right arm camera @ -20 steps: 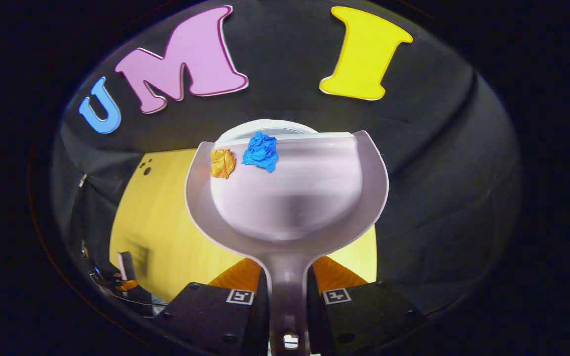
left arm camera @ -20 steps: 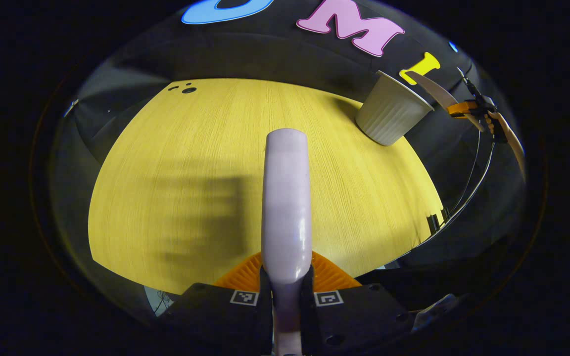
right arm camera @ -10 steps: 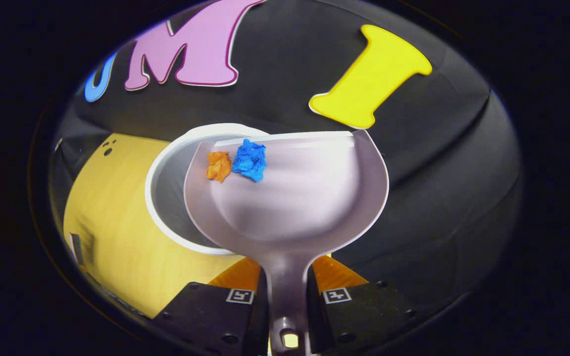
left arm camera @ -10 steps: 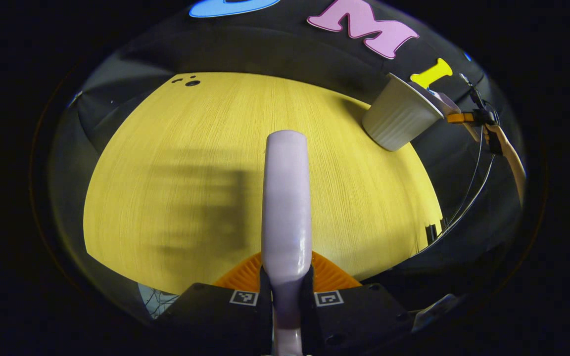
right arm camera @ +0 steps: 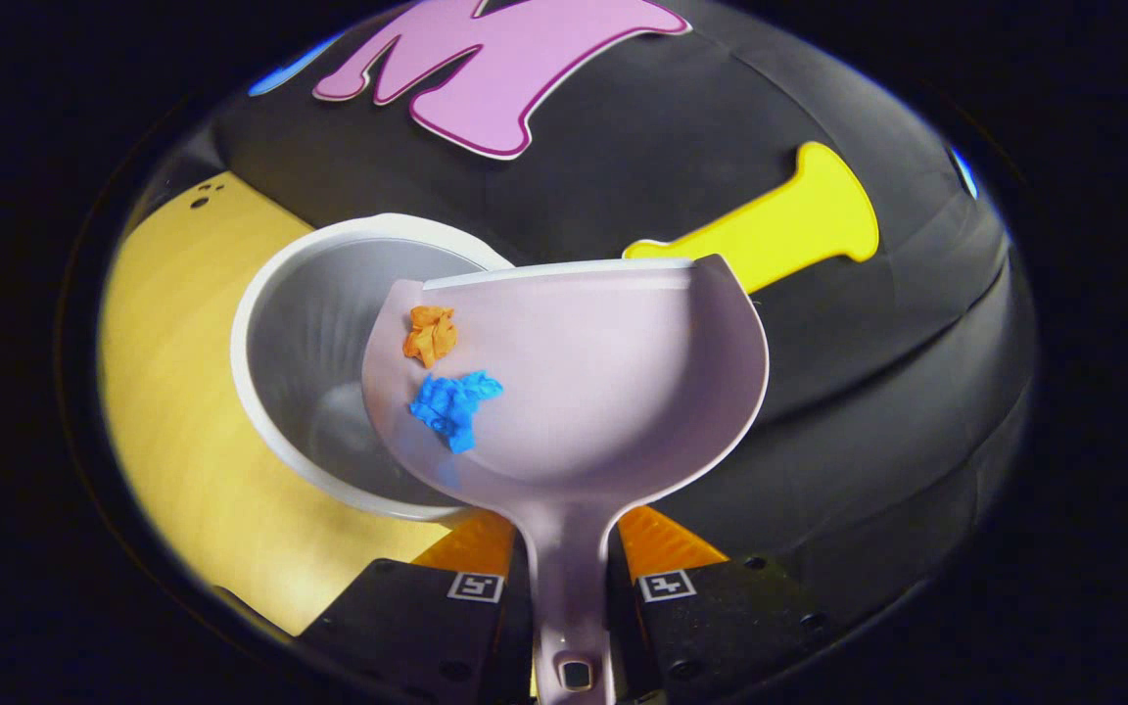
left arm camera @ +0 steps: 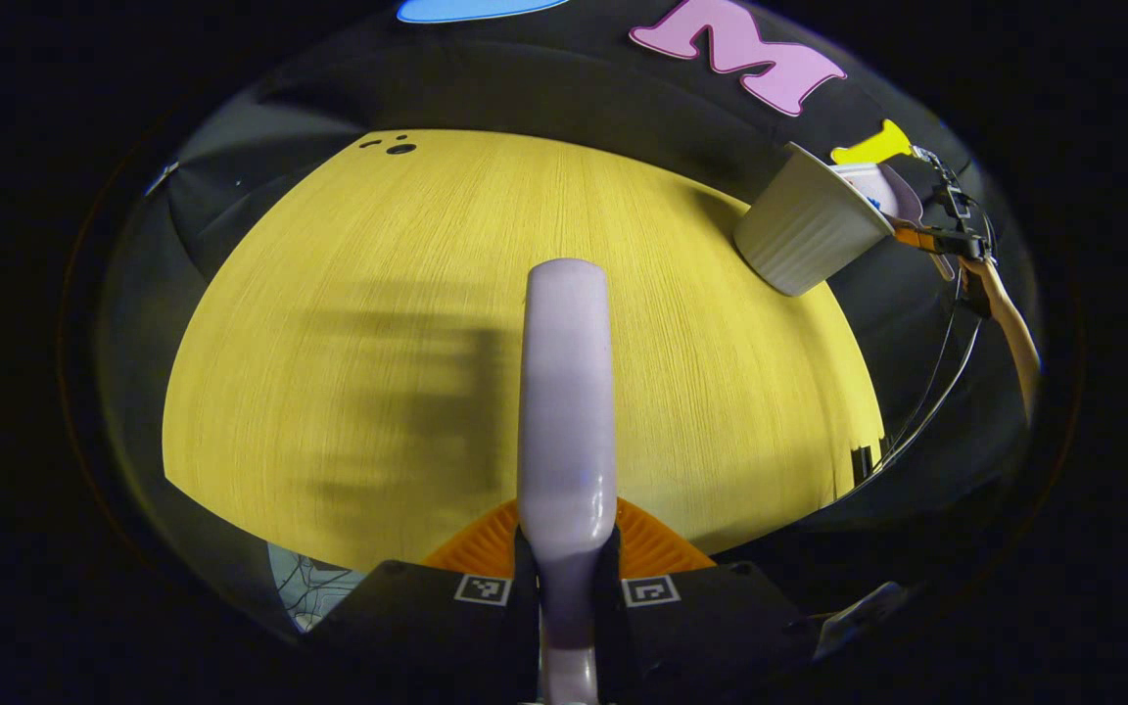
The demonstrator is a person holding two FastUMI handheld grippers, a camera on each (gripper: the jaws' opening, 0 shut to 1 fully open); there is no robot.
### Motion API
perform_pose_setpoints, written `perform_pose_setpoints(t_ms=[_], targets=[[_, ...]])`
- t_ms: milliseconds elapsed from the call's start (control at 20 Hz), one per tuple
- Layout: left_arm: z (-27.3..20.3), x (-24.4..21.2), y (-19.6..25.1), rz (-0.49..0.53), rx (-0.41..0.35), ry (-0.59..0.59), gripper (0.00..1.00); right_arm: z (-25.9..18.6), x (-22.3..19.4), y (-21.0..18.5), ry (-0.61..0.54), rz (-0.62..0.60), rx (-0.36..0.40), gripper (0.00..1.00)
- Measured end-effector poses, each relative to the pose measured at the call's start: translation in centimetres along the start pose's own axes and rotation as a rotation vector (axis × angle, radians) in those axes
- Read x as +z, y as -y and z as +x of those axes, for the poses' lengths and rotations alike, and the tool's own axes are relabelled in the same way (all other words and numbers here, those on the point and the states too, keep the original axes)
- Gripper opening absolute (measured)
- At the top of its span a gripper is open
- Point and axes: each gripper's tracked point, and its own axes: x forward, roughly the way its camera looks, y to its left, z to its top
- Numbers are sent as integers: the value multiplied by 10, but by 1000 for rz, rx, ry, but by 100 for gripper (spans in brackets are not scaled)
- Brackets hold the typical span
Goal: Pick up the small broom and dustpan from the desktop, sweep the trash into the dustpan with the broom, and then empty the trash into the garbage bin.
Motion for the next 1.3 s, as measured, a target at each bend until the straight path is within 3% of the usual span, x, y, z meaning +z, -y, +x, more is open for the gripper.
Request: perform_pose_setpoints(t_ms=[200, 250, 300, 750, 950, 1000, 1300], targets=[[6, -6, 3, -5, 6, -3, 27, 0, 1, 3, 53, -167, -89, 35], [8, -7, 3, -8, 5, -4, 27, 0, 2, 4, 60, -197, -106, 30], [9, -9, 4, -11, 5, -6, 27, -1, 3, 5, 65, -224, -122, 35], [13, -15, 7, -5, 19, -31, 27, -12, 7, 22, 111, -495, -260, 35], [12, -16, 4, 17, 40, -40, 27, -14, 13, 25, 127, -586, -292, 35], [12, -17, 4, 15, 41, -39, 27, -13, 15, 23, 130, -608, -295, 31], [13, -19, 8, -15, 38, -34, 25, -26, 26, 24, 165, -772, -307, 35]])
